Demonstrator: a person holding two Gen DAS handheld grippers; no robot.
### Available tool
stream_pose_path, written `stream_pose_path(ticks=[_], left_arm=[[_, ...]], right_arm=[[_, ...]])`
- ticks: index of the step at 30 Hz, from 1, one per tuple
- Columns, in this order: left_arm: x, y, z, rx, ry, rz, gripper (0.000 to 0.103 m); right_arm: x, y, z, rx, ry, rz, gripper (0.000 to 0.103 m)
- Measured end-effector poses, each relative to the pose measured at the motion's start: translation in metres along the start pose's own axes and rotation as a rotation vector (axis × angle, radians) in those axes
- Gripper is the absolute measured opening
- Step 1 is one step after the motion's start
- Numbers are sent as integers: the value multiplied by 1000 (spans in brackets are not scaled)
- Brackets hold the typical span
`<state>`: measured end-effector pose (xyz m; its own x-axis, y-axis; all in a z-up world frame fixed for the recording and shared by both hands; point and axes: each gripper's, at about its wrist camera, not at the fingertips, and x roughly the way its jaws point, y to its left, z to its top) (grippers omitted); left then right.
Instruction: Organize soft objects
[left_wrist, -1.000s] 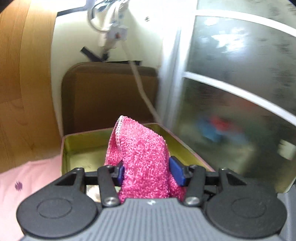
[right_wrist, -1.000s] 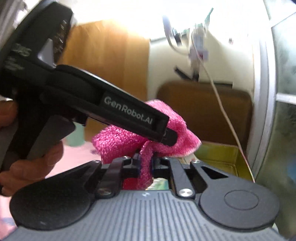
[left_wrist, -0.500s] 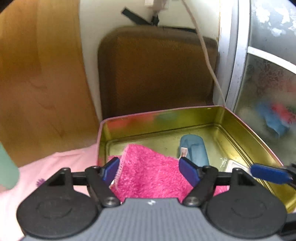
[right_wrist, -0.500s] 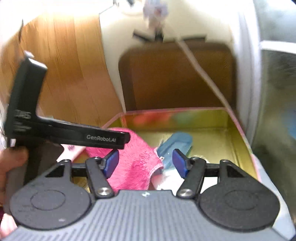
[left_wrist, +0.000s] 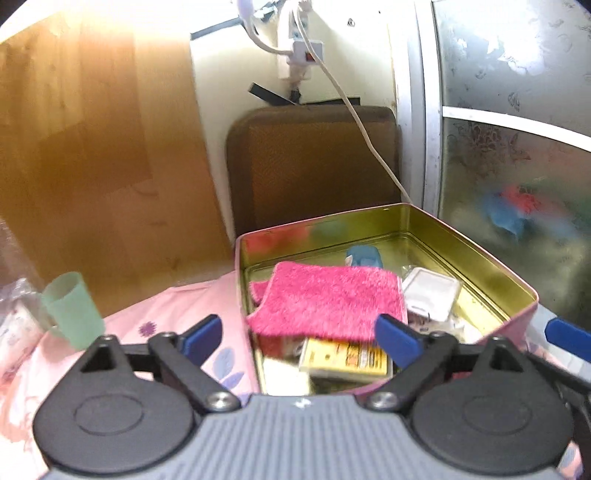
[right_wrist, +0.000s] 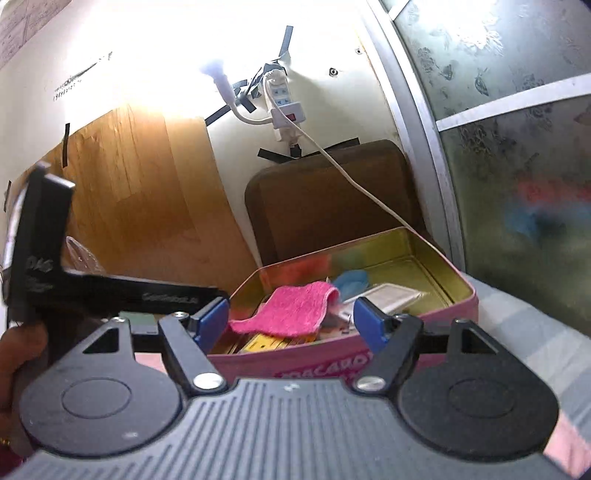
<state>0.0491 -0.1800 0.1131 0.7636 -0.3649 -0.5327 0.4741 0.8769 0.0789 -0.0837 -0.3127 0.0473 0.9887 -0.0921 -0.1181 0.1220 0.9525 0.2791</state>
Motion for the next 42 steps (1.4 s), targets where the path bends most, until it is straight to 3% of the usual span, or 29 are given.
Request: stream_pose_path(ticks=[3,13,18,24,36,42], left_arm=[[-17,5,-12,-20,-7,9,102],[-51,14,-38,-64,12,46,103],[-57,15,-47,-68,80,87,103],[-65,21,-63,-92,77,91,103],[-70,16,-86,-72,93,103,103],[-71,8,-92,-21,93,157,103]], right_arm=[[-9,6,-3,13,21,7,77],[-26,25,-8,16,32,20,77],[-29,32,-11,9,42,24,77],[-30,36,-14,8,48,25,77],[-31,38,-21,24,77,22,79],[-31,38,-21,24,78,23,79]])
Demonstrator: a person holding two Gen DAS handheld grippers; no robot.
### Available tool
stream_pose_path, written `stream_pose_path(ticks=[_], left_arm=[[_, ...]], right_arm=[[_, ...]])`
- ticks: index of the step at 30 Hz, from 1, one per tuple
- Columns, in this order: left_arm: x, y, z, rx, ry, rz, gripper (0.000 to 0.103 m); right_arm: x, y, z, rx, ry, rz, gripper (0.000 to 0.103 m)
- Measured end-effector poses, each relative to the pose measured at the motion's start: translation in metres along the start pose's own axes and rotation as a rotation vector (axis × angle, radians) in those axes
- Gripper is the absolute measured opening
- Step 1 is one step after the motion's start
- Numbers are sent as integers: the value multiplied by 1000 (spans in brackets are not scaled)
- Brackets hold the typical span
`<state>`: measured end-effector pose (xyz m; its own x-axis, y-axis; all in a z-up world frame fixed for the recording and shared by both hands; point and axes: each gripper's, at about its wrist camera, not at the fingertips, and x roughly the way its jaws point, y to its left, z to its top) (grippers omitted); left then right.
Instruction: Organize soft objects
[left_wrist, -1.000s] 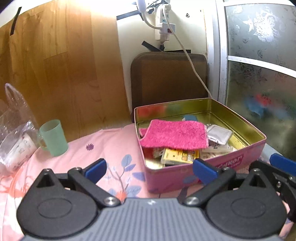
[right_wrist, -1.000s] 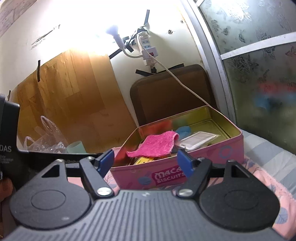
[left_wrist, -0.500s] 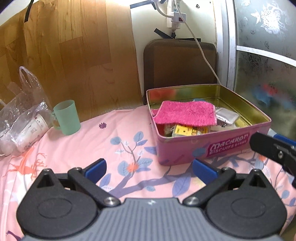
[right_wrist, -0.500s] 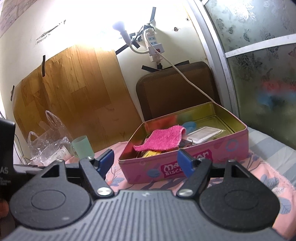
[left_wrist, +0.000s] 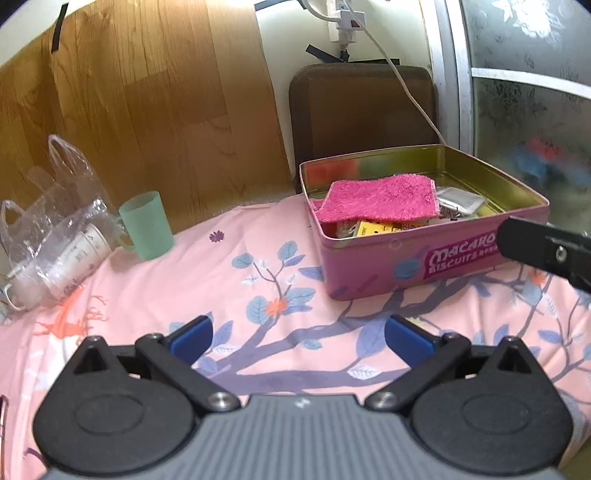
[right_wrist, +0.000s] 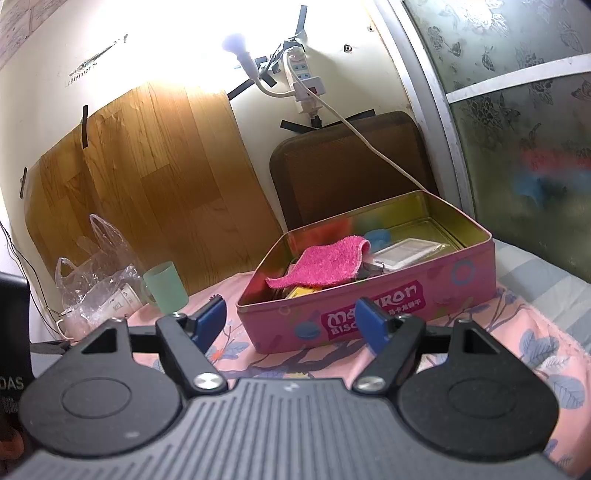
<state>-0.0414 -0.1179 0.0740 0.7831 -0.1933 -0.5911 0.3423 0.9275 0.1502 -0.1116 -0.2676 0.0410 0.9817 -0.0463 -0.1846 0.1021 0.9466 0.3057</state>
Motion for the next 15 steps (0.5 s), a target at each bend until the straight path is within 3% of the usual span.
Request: stream_pose_path(ticks=[15], left_arm=[[3,-5,-17,15,55,-20,103]], right_arm=[[1,0,-9,14,27,-12,80]])
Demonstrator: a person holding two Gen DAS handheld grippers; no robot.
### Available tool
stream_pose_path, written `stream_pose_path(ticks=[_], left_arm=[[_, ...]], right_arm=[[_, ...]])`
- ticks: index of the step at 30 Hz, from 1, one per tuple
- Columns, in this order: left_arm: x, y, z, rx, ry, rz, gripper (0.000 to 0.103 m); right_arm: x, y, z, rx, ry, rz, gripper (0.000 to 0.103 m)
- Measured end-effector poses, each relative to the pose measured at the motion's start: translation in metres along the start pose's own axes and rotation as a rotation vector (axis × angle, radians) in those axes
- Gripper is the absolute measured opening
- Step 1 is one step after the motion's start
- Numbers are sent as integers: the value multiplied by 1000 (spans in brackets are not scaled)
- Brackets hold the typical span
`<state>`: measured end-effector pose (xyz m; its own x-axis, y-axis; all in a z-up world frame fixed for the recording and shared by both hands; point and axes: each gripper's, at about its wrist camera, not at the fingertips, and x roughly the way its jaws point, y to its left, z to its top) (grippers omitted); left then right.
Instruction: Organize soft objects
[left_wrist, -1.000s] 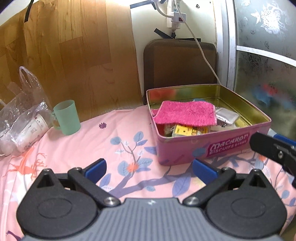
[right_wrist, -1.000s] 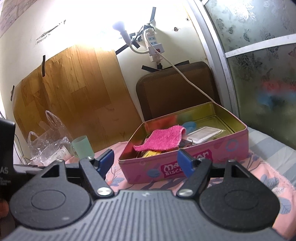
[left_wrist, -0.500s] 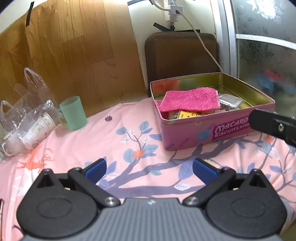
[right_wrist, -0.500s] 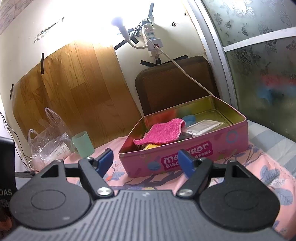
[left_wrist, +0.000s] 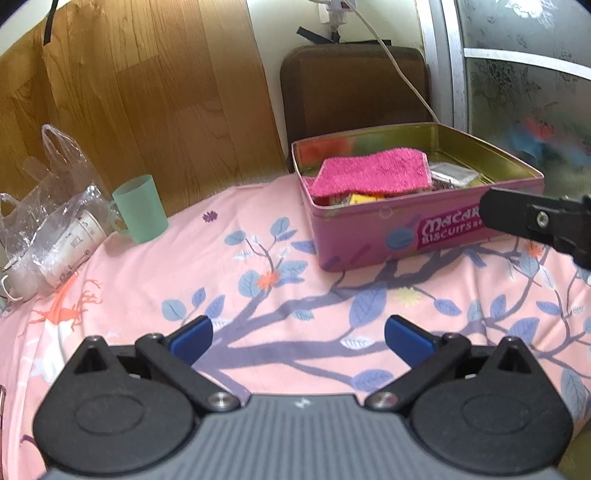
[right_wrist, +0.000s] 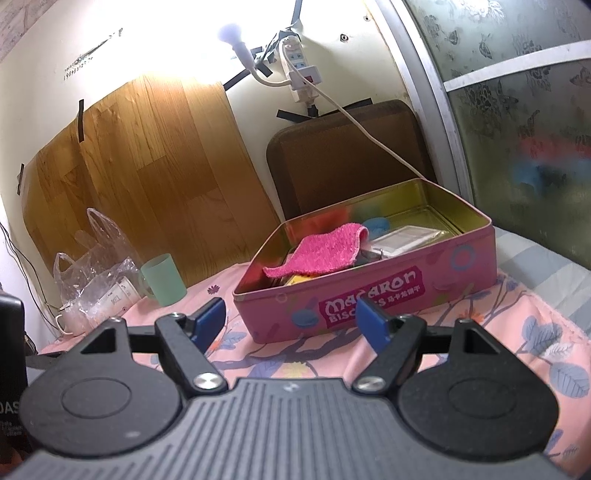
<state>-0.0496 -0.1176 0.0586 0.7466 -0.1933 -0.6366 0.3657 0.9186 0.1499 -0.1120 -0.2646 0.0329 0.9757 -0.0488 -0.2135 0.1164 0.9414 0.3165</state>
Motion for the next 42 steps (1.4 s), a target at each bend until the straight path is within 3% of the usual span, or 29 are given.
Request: stream_pose_path(ticks=[17,42], left_arm=[[9,-4,-13,9,63,13,103],[10,-9,-18,26,86,14,103]], right_arm=[[4,-1,-5,20,31,1,80],[5,-2,-5,26,30,0,80]])
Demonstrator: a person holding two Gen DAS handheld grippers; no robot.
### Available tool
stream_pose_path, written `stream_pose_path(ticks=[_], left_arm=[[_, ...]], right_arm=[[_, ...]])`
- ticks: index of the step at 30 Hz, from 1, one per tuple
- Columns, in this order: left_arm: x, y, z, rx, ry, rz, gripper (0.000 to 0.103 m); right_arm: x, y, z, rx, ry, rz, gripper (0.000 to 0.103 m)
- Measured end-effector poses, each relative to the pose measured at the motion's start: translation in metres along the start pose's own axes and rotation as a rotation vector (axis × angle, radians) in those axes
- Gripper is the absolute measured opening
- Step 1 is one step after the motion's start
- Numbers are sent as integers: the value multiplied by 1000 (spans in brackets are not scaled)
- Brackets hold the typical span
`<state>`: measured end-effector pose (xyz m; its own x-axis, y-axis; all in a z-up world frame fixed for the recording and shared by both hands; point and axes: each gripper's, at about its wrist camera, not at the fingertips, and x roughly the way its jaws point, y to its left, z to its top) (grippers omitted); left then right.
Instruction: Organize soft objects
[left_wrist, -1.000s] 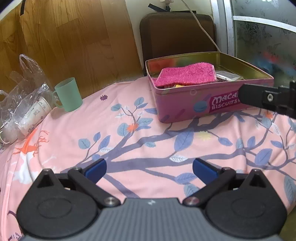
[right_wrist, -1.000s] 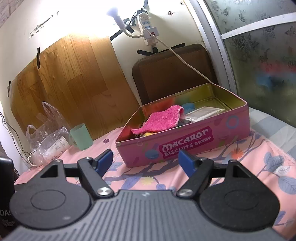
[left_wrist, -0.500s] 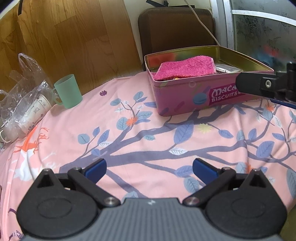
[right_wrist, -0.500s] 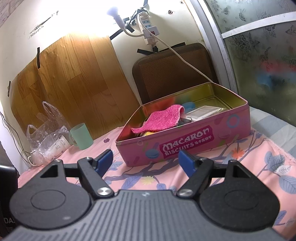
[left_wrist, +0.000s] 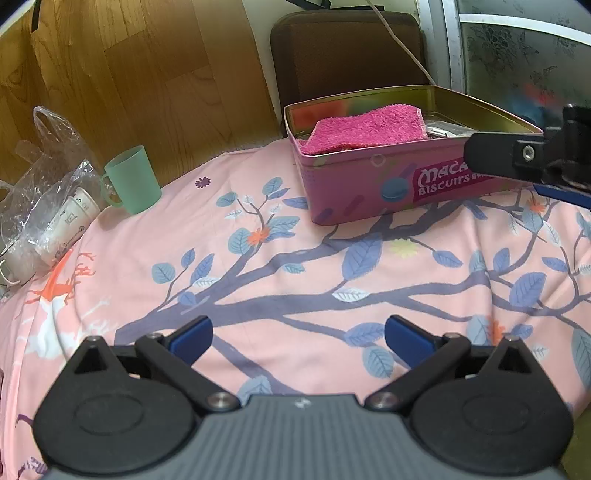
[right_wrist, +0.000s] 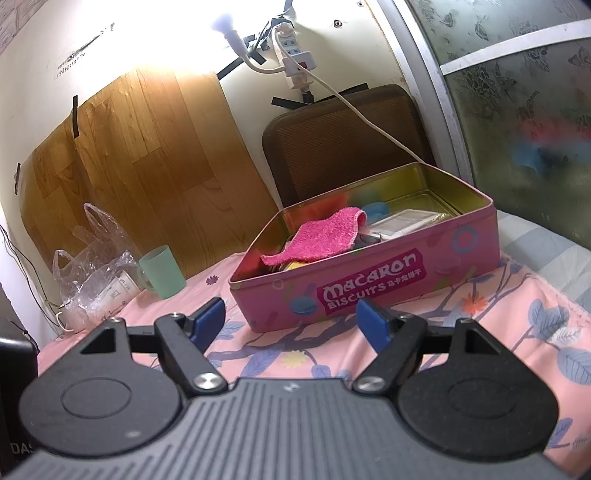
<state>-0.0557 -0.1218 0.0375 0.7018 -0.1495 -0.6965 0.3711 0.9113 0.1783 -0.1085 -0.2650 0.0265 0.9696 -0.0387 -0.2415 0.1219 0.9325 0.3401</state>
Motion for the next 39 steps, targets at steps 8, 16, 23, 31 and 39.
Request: stream_pose_path(ticks=[8,16,23,31,39], left_arm=[[0,-1,-1,1,3,-1,103],[1,-2,-2,4,8,-5,103],[2,-3,-3,5,14,-9,103],[2,-4,-3,3,16,-10,103],[4,-4,-4,4,19,-14,103]], right_arm=[[0,0,-1,4,1,-1,81],[0,0,-1,6,0,-1,81],[0,-1,-3,8,0,-1,81],[1,-2,-2,8,1,0,81],[1,-2,-2,9,1,1,81]])
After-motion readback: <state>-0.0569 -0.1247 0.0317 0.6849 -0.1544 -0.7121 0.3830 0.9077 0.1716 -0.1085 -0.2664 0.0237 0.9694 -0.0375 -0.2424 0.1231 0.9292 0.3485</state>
